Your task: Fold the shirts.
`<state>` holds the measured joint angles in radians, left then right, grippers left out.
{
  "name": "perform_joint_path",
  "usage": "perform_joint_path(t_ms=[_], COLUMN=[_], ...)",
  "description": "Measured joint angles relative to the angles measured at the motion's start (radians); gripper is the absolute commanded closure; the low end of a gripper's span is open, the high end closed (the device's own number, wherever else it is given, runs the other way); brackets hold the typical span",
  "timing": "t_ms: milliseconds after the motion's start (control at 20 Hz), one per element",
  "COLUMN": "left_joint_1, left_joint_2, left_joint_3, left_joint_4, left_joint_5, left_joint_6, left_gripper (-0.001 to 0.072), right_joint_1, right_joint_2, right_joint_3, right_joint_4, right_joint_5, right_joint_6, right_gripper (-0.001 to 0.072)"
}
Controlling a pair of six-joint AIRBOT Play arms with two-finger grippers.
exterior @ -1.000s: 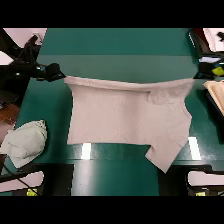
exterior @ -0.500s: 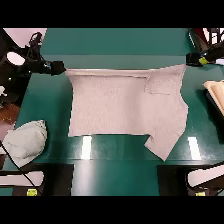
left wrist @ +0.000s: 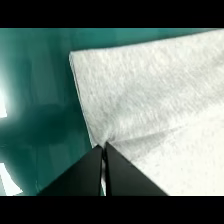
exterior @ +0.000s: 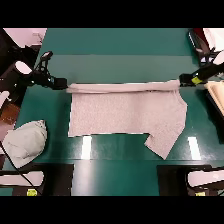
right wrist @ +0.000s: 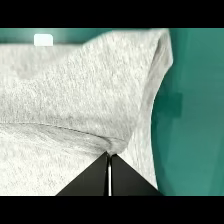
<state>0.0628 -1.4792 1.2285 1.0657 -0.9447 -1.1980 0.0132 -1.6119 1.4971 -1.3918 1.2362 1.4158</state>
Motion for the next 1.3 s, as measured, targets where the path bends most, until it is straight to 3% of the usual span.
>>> perform_joint_path(t_ms=[100, 150, 200, 250, 500, 750, 1050, 1300], left_joint_1=[0.0, 0.0, 0.0, 0.0, 0.032, 0.108, 0.13, 0.135], left_joint_2=[0.0, 0.0, 0.0, 0.0, 0.016, 0.15, 0.392, 0.468], left_joint_3=[-0.016, -0.02, -0.024, -0.026, -0.02, -0.174, -0.55, -0.713], left_joint_4=[0.003, 0.004, 0.006, 0.006, 0.013, 0.015, -0.008, -0.058], left_joint_5=[0.002, -0.003, -0.015, -0.029, -0.164, -0.31, -0.304, -0.28], left_joint_6=[0.0, 0.0, -0.002, -0.006, -0.043, -0.053, -0.053, -0.035], left_gripper=[0.0682, 0.0544, 0.0258, 0.0087, 0.0091, 0.009, 0.009, 0.009], right_joint_1=[0.001, 0.002, 0.002, 0.001, -0.033, -0.125, -0.171, -0.144], right_joint_2=[0.023, 0.033, 0.043, 0.052, 0.133, 0.255, 0.349, 0.369], right_joint_3=[-0.07, -0.096, -0.116, -0.13, -0.162, -0.168, -0.169, -0.169], right_joint_4=[0.003, 0.006, 0.007, 0.008, 0.012, 0.135, 0.27, 0.29], right_joint_5=[-0.026, -0.037, -0.043, -0.047, 0.027, 0.229, 0.285, 0.292], right_joint_6=[0.005, 0.008, 0.015, 0.017, 0.02, -0.084, -0.137, -0.147], right_gripper=[0.07, 0.068, 0.0501, 0.037, 0.0412, 0.0412, 0.0411, 0.0412])
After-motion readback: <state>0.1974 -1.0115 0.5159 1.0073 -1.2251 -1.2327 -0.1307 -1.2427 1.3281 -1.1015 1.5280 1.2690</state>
